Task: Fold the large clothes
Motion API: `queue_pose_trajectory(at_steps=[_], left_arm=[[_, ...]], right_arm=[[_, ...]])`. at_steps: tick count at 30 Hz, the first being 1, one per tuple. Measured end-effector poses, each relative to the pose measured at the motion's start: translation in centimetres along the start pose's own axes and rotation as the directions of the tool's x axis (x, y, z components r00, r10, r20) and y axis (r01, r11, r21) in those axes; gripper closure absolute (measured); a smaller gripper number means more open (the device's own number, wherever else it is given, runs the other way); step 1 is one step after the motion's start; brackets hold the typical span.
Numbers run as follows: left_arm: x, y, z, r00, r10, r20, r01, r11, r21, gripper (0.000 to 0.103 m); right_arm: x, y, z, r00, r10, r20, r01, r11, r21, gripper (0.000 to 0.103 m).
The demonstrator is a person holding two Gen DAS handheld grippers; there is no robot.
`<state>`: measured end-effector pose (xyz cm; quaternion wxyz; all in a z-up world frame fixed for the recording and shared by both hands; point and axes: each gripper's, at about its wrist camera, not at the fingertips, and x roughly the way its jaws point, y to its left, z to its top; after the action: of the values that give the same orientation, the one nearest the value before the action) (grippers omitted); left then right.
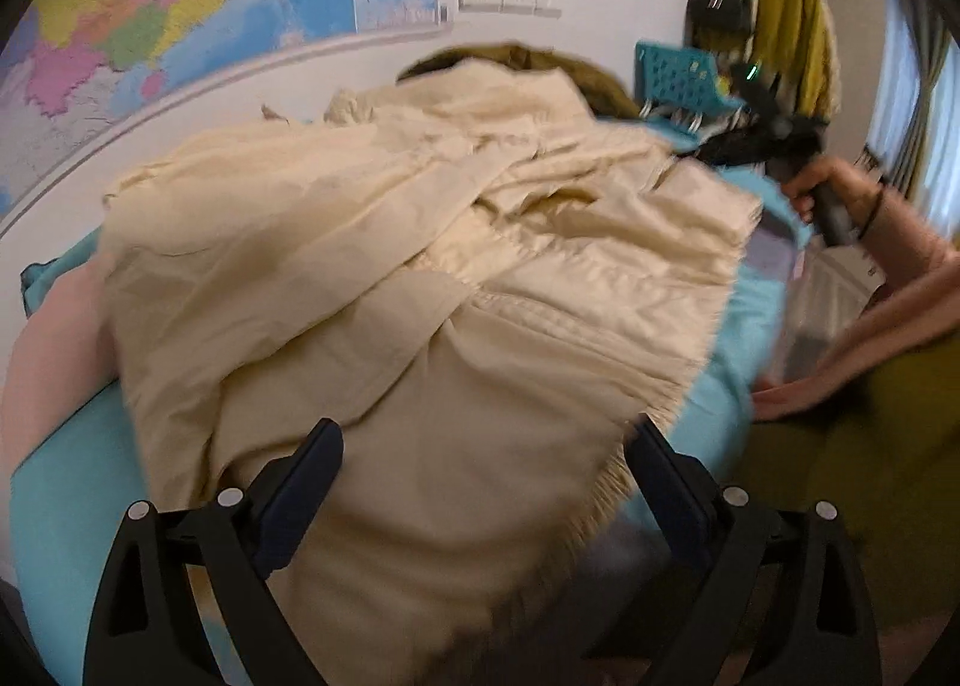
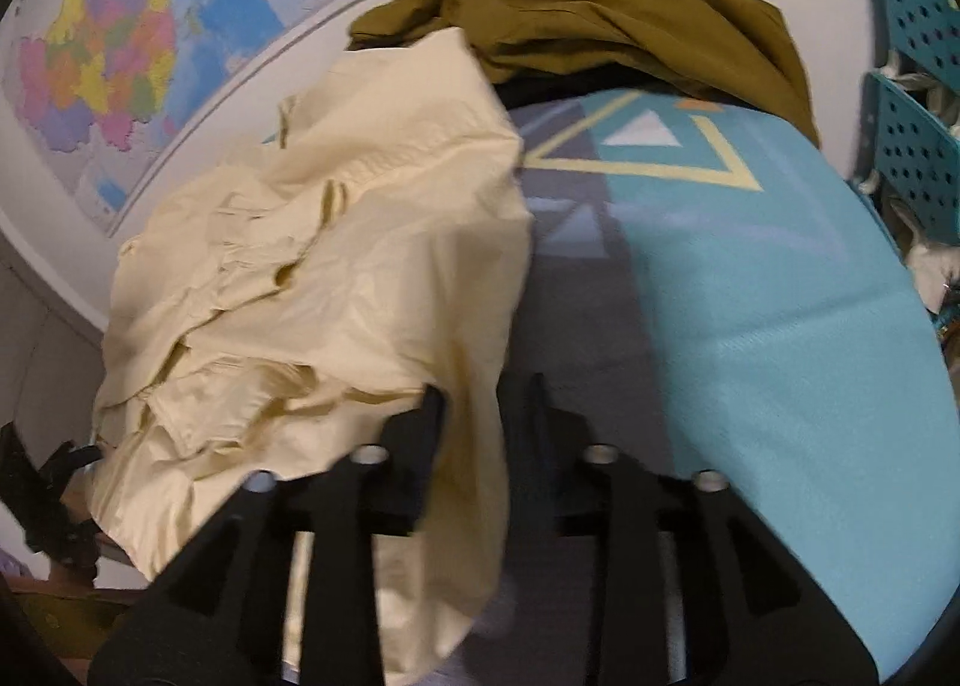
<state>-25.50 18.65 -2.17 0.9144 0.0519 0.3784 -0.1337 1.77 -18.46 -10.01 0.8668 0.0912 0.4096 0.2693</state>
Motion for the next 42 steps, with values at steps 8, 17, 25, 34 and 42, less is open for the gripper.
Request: queue_pose_trajectory(at_steps=[8, 17, 25, 34, 42], left_arm=[[-5.5, 3.7, -1.7, 0.984, 0.121, 0.133, -0.091, 0.973, -0.212, 0.008], [-0.3, 8.6, -4.3, 0.999, 0.044, -0.023, -0.05, 0.86, -0.508, 0.007], [1.3, 7.7, -3.2, 0.985, -0.168, 0.039, 0.162, 0.824, -0.542, 0.007], [2.4, 7.6, -2.4, 0.992, -0.125, 0.035, 0.123, 0.822, -0.557, 0.013], [-0.1, 9.4, -1.8, 0.999, -0.034, 0.003, 0.028, 0.749, -0.662, 0.078]], right_arm=[[-3.2, -0.6, -1.3, 0.984, 0.162, 0.07, -0.166, 0.985, 0.051, 0.032], [-3.3, -0.3, -4.2, 0.961, 0.275, 0.002, -0.275, 0.959, 0.066, 0.017], [-1.0, 1.8, -4.6, 0.93, 0.364, -0.059, -0.363, 0.931, 0.027, 0.016], [1.2, 3.9, -4.6, 0.887, 0.445, -0.121, -0.447, 0.894, 0.011, 0.057], [-3.8, 5.2, -4.6, 0.807, 0.591, 0.004, -0.591, 0.807, 0.007, 0.088]])
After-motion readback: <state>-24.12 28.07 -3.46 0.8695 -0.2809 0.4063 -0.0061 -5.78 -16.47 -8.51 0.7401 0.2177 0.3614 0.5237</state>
